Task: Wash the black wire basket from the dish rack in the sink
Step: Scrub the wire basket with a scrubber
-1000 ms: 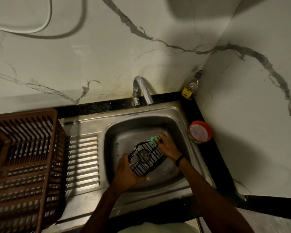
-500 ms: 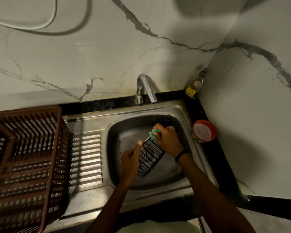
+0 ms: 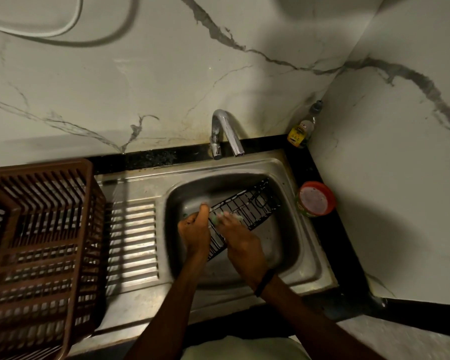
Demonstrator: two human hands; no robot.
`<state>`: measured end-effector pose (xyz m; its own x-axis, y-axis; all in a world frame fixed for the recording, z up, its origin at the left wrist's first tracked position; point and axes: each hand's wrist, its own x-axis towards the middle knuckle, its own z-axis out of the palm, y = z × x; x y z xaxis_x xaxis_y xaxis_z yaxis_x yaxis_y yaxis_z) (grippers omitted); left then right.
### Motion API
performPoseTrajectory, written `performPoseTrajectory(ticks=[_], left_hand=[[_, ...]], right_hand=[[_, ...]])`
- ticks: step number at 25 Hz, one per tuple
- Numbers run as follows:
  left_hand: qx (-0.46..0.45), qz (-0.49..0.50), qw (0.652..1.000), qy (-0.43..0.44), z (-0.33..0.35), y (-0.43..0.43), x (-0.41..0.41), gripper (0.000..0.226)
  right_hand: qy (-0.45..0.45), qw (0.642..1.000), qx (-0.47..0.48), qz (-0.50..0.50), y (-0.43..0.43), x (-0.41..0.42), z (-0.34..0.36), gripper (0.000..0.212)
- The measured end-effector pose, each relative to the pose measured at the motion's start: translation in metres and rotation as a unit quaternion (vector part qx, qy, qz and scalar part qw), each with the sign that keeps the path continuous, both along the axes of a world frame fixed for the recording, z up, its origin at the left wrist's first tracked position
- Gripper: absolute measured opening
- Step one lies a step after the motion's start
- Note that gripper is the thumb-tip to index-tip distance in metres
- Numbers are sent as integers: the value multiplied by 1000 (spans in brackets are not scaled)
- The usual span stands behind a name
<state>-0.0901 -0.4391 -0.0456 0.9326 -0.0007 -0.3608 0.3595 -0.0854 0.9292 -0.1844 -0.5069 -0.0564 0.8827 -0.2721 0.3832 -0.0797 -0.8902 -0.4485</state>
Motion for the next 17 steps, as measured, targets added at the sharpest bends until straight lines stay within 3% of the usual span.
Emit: performPoseTrajectory(ticks=[3, 7, 11, 17], left_hand=[[13, 12, 1000, 8, -8, 5, 4, 42], [5, -49, 998, 26, -16, 2, -5, 37], [13, -10, 999, 38, -30, 13, 6, 30], [4, -11, 999, 53, -44, 11, -2, 32]], right_hand=[[7, 997, -25, 68, -15, -29, -10, 45], [39, 999, 31, 3, -10, 11, -5, 52], [16, 998, 13, 67, -1, -15, -22, 51], [95, 994, 62, 4, -1, 14, -25, 58]])
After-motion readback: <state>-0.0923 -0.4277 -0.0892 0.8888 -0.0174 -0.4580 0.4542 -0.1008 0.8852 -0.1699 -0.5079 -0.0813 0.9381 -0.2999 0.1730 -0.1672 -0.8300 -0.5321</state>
